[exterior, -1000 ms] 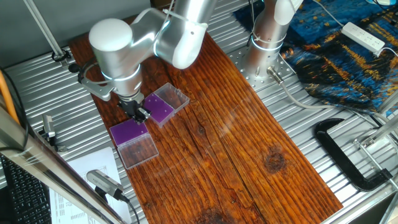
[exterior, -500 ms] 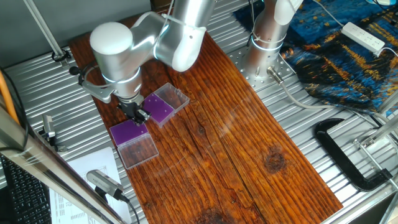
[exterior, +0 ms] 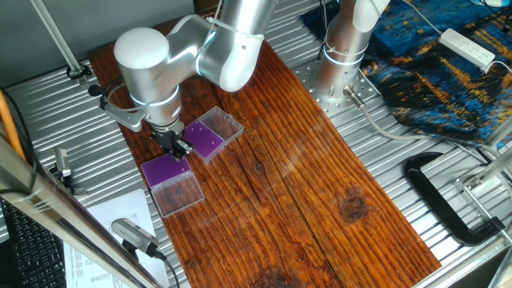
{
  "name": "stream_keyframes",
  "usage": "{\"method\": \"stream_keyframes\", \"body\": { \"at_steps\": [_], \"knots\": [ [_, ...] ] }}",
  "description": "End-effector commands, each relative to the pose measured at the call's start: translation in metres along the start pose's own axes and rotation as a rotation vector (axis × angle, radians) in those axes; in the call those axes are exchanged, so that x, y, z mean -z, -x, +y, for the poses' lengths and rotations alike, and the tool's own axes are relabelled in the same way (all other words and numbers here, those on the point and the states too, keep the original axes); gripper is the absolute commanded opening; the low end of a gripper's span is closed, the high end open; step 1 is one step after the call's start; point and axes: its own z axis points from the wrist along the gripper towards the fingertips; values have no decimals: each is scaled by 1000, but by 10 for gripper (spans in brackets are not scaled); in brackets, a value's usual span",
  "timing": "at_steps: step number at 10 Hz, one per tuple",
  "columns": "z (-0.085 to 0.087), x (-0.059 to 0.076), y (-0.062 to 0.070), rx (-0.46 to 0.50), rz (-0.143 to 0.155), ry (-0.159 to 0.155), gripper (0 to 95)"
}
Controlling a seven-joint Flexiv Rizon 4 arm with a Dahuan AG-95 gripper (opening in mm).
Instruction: Transfer all small pipette tips from one holder to another
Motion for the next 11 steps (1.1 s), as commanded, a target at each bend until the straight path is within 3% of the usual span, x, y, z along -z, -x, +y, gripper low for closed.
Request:
{"method": "stream_keyframes", "body": {
  "at_steps": [1, 11],
  "knots": [
    [0, 0, 0, 0, -3, 3, 0],
    [4, -1, 0, -11, -7, 12, 0]
  ]
}}
